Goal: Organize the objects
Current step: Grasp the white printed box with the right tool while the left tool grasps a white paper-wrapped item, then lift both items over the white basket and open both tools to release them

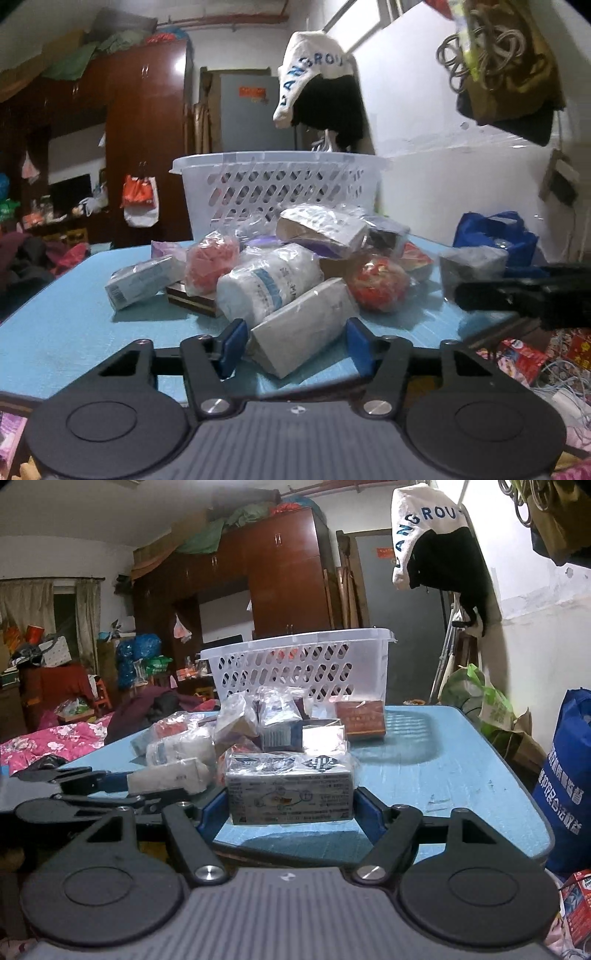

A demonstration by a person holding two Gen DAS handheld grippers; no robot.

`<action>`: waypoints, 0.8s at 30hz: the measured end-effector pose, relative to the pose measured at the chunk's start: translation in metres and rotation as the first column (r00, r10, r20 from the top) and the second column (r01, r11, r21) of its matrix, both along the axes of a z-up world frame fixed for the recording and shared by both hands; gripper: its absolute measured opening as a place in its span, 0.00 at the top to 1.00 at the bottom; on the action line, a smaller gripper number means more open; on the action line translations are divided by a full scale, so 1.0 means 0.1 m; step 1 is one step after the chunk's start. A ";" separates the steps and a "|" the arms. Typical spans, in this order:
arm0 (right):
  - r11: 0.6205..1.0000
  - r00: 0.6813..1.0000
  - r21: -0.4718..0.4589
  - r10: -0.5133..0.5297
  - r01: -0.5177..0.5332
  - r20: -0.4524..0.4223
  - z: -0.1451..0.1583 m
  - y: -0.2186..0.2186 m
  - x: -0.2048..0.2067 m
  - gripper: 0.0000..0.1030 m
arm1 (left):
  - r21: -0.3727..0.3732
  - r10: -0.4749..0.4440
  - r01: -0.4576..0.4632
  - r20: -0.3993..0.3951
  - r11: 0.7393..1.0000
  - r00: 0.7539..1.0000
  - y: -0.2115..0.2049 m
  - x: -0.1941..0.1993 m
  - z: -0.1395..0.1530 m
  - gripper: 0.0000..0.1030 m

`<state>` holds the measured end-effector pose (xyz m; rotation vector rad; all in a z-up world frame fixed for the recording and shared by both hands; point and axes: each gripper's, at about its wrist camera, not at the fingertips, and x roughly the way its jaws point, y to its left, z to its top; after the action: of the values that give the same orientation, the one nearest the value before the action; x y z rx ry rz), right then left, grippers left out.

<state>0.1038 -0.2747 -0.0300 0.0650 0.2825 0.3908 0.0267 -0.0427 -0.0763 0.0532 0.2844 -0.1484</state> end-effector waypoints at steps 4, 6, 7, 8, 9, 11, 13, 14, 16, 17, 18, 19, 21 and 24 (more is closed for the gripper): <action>1.000 1.000 -0.003 0.000 0.000 0.008 0.02 0.00 -0.01 0.27 | -0.003 -0.023 0.023 0.016 1.000 1.000 0.05 -0.05 0.02 0.44; 1.000 1.000 -0.005 0.004 -0.004 0.009 0.02 0.01 -0.01 0.27 | -0.007 -0.033 0.033 0.025 0.999 0.999 0.09 -0.09 0.03 0.45; 1.000 1.000 -0.006 0.007 -0.007 0.010 0.02 0.02 -0.02 0.27 | -0.006 -0.034 0.035 0.030 0.999 0.999 0.09 -0.12 0.03 0.46; 1.000 1.000 -0.008 0.009 -0.009 0.010 0.02 0.02 -0.02 0.27 | -0.009 -0.039 0.039 0.035 0.999 0.999 0.11 -0.13 0.03 0.46; 1.000 1.000 -0.010 0.009 -0.009 0.011 0.01 0.03 -0.02 0.27 | -0.013 -0.045 0.046 0.040 0.999 0.998 0.13 -0.15 0.05 0.46; 1.000 1.000 -0.010 0.010 -0.010 0.010 0.02 0.03 -0.02 0.27 | -0.011 -0.048 0.049 0.052 0.999 0.997 0.14 -0.18 0.06 0.47; 1.000 1.000 -0.011 0.013 -0.013 0.008 0.02 0.03 -0.02 0.27 | 0.031 -0.054 0.053 0.035 0.998 0.998 0.11 -0.14 0.05 0.49; 1.000 1.000 -0.013 0.016 -0.016 0.006 0.01 0.04 -0.01 0.27 | 0.059 -0.073 0.072 0.010 0.996 0.997 0.08 -0.10 0.03 0.51; 1.000 1.000 -0.017 0.022 -0.022 0.003 0.01 0.06 0.00 0.27 | 0.059 -0.080 0.078 0.034 0.995 0.996 0.07 -0.12 0.01 0.50; 1.000 1.000 -0.019 0.024 -0.024 0.002 0.01 0.06 0.01 0.27 | 0.060 -0.091 0.088 0.044 0.994 0.995 0.05 -0.13 0.01 0.49; 1.000 1.000 -0.019 0.024 -0.024 0.002 0.01 0.06 0.01 0.27 | 0.068 -0.104 0.101 0.042 0.993 0.994 0.03 -0.11 0.01 0.34; 1.000 1.000 -0.018 0.024 -0.024 0.000 0.00 0.06 0.02 0.27 | 0.081 -0.111 0.107 0.044 0.991 0.993 0.00 -0.09 0.00 0.17; 1.000 1.000 -0.014 0.024 -0.024 -0.004 0.00 0.04 0.03 0.27 | 0.089 -0.107 0.102 0.051 0.991 0.993 -0.04 -0.05 -0.02 0.12; 1.000 1.000 -0.015 0.025 -0.025 -0.006 0.00 0.04 0.04 0.27 | 0.022 -0.178 0.178 0.026 0.984 0.984 -0.03 -0.02 -0.01 0.40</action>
<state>0.1078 -0.2709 -0.0302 0.0476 0.2919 0.4129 0.0248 -0.0460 -0.0773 0.0999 0.2526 -0.3223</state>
